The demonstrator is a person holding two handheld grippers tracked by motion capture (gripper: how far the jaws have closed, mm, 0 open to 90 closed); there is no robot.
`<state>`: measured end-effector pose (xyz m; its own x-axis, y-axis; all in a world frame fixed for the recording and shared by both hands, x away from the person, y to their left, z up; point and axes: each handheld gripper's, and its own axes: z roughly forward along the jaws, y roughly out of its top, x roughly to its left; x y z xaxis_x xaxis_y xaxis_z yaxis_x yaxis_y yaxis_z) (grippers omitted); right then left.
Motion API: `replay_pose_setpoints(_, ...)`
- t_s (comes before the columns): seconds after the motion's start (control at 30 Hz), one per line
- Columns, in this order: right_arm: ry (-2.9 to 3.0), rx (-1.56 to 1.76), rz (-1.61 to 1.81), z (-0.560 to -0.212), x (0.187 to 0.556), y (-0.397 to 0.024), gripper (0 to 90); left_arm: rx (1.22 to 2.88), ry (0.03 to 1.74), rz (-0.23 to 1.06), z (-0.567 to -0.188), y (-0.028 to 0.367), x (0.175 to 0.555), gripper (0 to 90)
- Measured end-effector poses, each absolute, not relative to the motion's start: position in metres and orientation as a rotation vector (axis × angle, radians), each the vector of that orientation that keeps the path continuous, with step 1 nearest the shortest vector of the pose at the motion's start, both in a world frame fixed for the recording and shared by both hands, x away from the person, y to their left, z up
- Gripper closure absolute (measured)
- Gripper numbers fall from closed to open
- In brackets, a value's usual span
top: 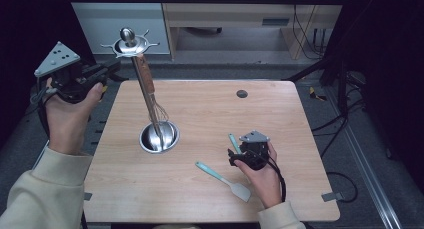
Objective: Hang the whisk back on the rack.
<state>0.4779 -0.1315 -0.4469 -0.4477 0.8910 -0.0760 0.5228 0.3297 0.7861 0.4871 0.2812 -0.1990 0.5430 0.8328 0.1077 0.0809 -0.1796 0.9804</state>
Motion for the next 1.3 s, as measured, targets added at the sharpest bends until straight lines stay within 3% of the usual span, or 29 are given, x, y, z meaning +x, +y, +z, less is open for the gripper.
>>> replay_pose_setpoints(1.3, 2.11, 1.235, 0.942, -0.448, 0.478, -0.131, 16.5, 1.56, 0.859, 0.787, -0.197, 0.311, 0.518, 90.0)
